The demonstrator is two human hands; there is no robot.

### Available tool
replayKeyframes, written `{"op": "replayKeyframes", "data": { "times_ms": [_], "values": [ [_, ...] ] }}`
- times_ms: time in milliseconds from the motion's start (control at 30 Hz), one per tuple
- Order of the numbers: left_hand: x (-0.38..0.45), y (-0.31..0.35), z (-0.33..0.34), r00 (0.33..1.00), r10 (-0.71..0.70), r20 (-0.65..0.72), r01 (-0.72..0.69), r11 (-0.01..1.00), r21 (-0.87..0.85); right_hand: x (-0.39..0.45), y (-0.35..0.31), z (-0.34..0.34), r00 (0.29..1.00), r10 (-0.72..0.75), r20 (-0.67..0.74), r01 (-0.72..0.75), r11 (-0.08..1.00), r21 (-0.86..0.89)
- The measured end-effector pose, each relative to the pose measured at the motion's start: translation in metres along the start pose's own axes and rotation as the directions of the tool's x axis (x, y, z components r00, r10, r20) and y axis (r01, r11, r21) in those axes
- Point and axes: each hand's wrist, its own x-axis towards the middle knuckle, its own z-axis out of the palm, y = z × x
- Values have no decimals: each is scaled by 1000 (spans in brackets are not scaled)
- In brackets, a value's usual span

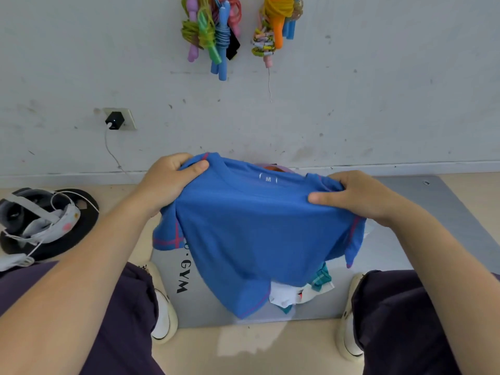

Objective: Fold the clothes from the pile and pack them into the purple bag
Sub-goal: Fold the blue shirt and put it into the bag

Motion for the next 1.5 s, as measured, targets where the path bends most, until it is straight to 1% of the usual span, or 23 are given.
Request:
{"op": "replayKeyframes", "data": {
  "times_ms": [33,67,167,233,333,400,433,533,600,667,733,767,833,867,933,967,1033,1100,1167,1233,1300,1400,1500],
  "values": [
    [-1,1,0,1000,-3,27,3,1000,11,1,2,-1,1000,11,-4,-11,998,-59],
    [-2,1,0,997,-27,76,26,1000,9,1,2,-1,1000,13,-16,-14,999,-50],
    [-5,0,-2,948,-139,287,120,989,83,-2,0,-1,999,-37,-18,40,976,213],
    [-5,-3,-2,914,-168,370,146,986,86,-3,-3,2,996,-76,-53,90,924,371],
    [-7,-2,1,918,-99,384,161,978,-134,1,-7,12,990,-20,-136,81,885,459],
    [-5,-2,4,947,-55,316,133,964,-231,2,-8,15,990,3,-141,61,893,446],
    [-5,-1,6,960,-45,276,113,965,-235,2,-8,13,995,-1,-104,44,910,412],
    [-6,1,12,979,-23,202,51,989,-137,-2,-10,5,994,15,109,-28,993,119],
    [-9,4,10,958,-28,286,51,996,-73,-3,-8,1,987,47,156,-49,999,4],
    [-11,5,5,907,-83,413,50,995,90,-4,-7,-2,993,20,114,-28,997,68],
    [-12,4,5,868,-160,470,52,971,235,-4,-8,-4,994,-35,104,13,979,202],
    [-11,3,6,879,-163,448,65,972,225,-3,-8,-3,994,-50,100,24,968,250],
    [-9,3,11,945,-91,313,73,995,67,2,-4,0,998,-55,21,47,959,279],
    [-7,2,15,980,-47,191,51,999,-15,5,-2,3,996,-59,-64,74,960,270],
    [-2,0,20,999,17,-43,-21,995,-102,12,2,6,964,-67,-258,140,951,275],
    [0,-2,21,994,46,-101,-57,993,-101,14,2,6,942,-66,-328,168,942,291],
    [1,-5,24,991,87,-105,-92,995,-39,18,4,9,925,-85,-370,189,948,255],
    [-4,-9,26,994,86,-60,-82,995,54,16,8,12,945,-99,-310,156,974,164],
    [-15,-11,26,999,37,5,-37,990,134,10,11,17,976,-77,-205,102,988,115],
    [-29,-11,26,994,-10,107,-12,979,203,-3,14,18,994,-46,-96,57,992,117],
    [-43,-5,23,982,-29,185,-13,975,222,-16,11,15,1000,-16,13,14,990,139],
    [-56,20,8,976,37,215,-76,982,176,-35,-8,-3,996,-37,85,23,988,155],
    [-60,57,-12,973,123,193,-132,991,34,-47,-37,-28,995,-96,41,85,974,209]
  ]
}}
